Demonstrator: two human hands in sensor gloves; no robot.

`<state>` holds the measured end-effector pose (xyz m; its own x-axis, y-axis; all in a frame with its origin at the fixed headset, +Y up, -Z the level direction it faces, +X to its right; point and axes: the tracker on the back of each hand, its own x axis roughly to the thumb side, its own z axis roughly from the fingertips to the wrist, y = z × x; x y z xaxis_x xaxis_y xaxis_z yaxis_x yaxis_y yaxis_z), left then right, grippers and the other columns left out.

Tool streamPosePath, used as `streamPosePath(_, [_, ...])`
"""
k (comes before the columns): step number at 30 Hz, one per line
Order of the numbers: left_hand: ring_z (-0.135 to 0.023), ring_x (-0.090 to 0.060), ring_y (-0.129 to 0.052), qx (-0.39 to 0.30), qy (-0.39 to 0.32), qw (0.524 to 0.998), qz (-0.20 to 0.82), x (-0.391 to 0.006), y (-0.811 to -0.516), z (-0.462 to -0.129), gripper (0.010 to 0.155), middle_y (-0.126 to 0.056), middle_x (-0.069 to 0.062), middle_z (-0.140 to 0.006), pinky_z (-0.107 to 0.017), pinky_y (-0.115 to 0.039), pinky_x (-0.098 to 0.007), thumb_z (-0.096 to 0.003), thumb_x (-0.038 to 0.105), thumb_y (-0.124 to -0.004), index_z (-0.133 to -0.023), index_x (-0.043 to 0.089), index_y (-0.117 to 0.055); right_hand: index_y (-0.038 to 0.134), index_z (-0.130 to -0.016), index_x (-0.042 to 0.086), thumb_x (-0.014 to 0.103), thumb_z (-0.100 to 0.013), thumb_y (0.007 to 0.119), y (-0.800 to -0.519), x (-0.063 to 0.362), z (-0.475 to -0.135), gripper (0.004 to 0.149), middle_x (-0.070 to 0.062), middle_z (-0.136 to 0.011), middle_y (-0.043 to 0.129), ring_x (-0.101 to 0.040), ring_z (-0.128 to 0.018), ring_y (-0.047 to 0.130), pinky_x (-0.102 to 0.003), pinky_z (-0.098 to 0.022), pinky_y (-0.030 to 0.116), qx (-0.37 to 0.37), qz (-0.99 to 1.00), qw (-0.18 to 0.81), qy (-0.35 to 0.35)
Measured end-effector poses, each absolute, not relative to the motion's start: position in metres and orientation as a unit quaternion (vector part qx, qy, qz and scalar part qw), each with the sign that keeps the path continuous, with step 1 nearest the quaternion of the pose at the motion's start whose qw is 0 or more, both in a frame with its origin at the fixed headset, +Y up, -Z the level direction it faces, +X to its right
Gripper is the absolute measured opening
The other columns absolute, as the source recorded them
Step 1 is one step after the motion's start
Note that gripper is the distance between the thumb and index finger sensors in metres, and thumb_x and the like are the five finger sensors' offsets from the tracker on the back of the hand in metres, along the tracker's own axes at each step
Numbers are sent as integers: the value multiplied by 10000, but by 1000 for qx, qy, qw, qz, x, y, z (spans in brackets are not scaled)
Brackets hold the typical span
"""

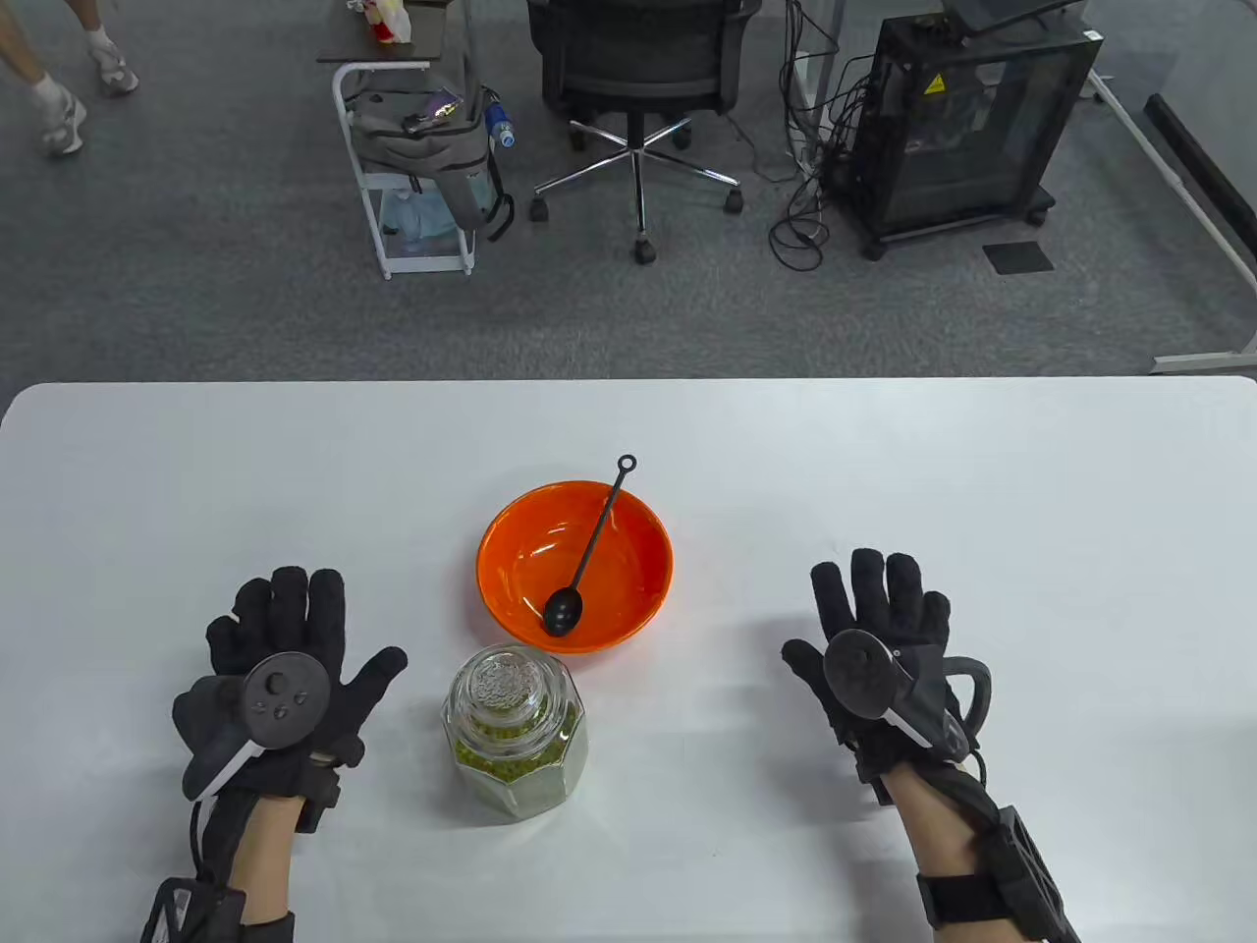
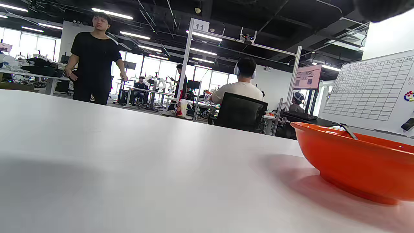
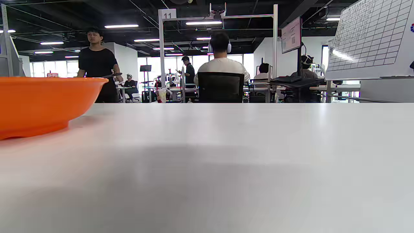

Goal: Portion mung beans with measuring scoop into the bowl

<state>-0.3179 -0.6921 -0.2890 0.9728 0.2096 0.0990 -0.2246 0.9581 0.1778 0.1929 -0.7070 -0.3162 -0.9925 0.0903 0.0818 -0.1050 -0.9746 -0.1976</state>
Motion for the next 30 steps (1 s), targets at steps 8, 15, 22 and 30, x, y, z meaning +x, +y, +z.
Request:
streamPosePath(8, [-1081,-604,-233,103,-46,986,122,-318,-691,-288,944,-251,-218,-1203,-695,-218,-794,-513,777,-596,-1155,154,-292,331,-1119,296,680,-436,580,-707,193,-316,822,-131,-1204,249,-495,-1081,253,-715,-732,361,38,993,50,-96])
streamPosePath(15, [-1083,-599,-251,140,-70,978,137,-312,-679,-281,936,-262,-218,-1202,-701,-231,-790,-513,774,-595,-1153,155,-308,336,-1119,292,678,-439,580,-707,196,-316,819,-133,-1204,251,-499,-1080,254,-715,-731,361,32,993,57,-96])
streamPosePath(22, [-1084,-582,-309,180,-108,963,171,-301,-665,-271,922,-295,-217,-1204,-718,-301,-762,-503,786,-527,-1154,162,-336,340,-1119,289,678,-438,580,-710,196,-317,820,-135,-1203,256,-500,-1079,258,-715,-730,362,30,994,52,-87])
streamPosePath(30, [-1001,-519,-518,180,-216,937,208,-258,-655,-260,1008,-453,-225,-1177,-674,-491,-632,-466,863,-540,-1135,113,-457,345,-1119,290,678,-439,580,-712,195,-317,817,-136,-1203,256,-502,-1078,259,-716,-730,361,31,995,51,-78])
